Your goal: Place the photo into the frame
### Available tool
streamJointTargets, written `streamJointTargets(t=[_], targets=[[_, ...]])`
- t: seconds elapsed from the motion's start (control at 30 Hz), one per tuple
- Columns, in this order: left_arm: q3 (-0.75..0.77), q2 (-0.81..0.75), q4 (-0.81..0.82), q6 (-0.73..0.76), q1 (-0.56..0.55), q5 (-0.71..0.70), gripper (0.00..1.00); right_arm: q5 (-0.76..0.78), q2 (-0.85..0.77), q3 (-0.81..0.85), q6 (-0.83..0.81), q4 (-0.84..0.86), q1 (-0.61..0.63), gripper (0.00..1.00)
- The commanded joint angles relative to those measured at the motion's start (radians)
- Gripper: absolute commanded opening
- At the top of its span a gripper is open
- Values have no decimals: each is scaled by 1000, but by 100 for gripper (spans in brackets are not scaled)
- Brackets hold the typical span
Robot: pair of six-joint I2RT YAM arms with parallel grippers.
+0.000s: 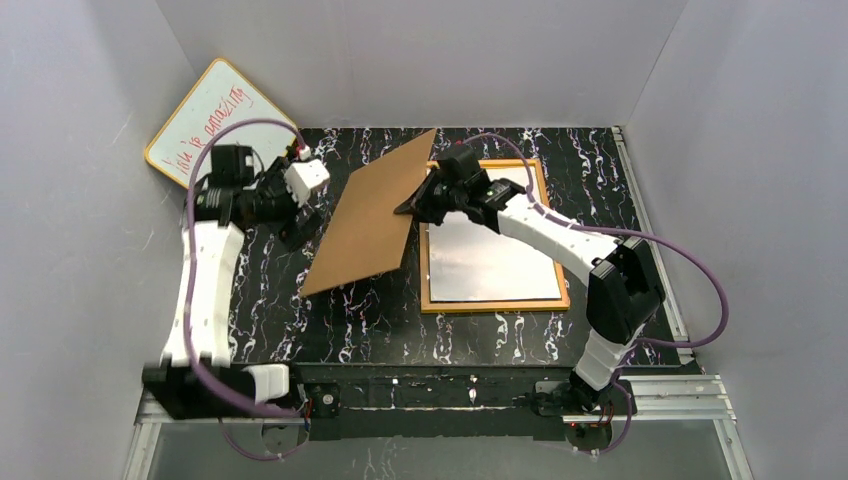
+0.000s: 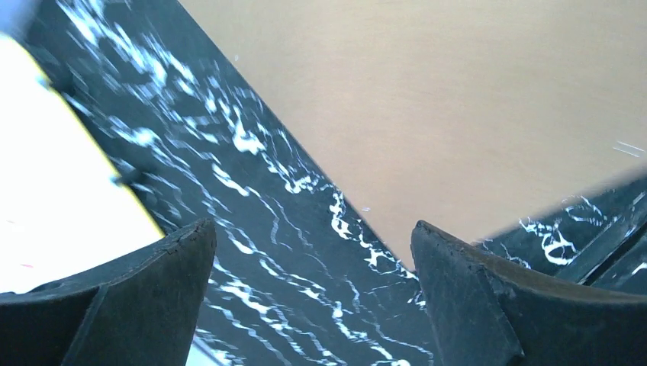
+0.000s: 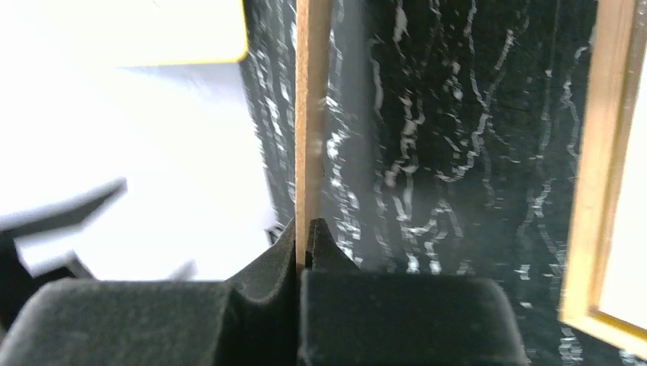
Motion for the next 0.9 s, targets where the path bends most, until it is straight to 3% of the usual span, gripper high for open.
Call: streamJointTargets(t=[0.0,0.13,0.33,0.53,0.87], targets=[[-68,-306,-185,265,-89,135,98,42,-1,219,194,-39,-19,1],[-131,-463,-196,386,-100,163,98,43,15,279,315,-12,-17,1],[-199,-557,-110,470,-100,209,97,-13,33,266,436,77,5,1],[-339,-670,155,468,-101,204,89,-30,22,235,477,120,32,1],[-358,-619,251,422,-101,94,59,-82,-46,87,548,273,46,1]])
